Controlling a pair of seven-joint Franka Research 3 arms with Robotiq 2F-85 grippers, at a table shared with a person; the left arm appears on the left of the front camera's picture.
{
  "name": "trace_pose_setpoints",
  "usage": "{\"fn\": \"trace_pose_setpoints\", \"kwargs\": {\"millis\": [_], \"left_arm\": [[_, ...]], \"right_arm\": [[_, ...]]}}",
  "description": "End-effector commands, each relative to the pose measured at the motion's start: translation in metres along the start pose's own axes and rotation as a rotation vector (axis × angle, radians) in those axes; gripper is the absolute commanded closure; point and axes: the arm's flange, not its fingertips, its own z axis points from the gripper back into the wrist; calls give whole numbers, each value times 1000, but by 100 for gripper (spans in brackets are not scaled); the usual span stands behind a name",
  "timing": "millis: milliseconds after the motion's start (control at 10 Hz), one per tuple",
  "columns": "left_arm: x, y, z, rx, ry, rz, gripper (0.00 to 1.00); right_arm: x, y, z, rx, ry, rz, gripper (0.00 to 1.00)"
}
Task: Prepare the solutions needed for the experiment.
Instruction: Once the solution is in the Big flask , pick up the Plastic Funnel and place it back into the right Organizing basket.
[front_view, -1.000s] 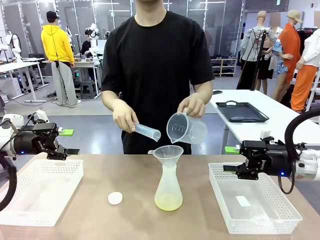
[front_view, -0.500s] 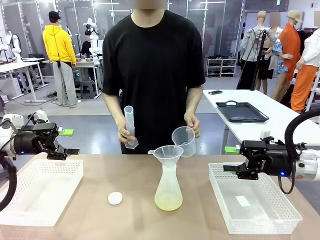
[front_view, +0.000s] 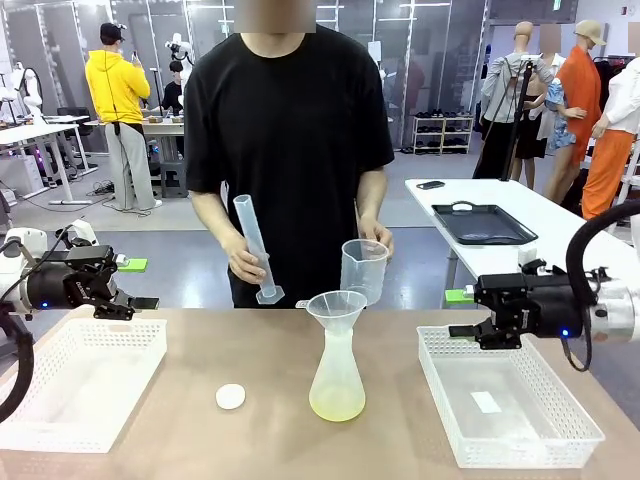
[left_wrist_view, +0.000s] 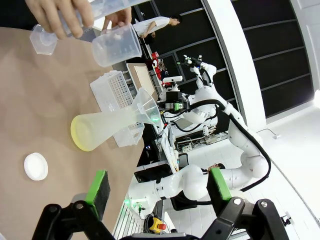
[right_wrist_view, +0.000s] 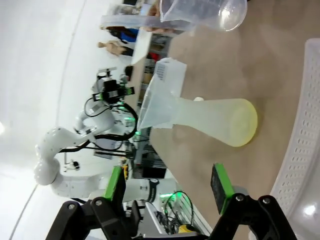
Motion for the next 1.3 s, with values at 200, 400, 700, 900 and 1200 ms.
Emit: {"fn": "trace_pose_setpoints", "kwargs": {"millis": [200, 400, 700, 900, 1200], "left_arm": [[0, 0, 0, -1, -4, -20, 0], [0, 0, 0, -1, -4, -20, 0], [0, 0, 0, -1, -4, -20, 0], [0, 0, 0, -1, -4, -20, 0], [0, 0, 0, -1, -4, -20, 0]], "right_arm": [[28, 70, -13, -353, 64, -15, 13], [43, 100, -24, -529, 145, -17, 13], [57, 128, -38, -768, 205, -60, 13], [57, 137, -44, -830, 204, -56, 13], [52, 130, -40, -807, 191, -31, 13]]}}
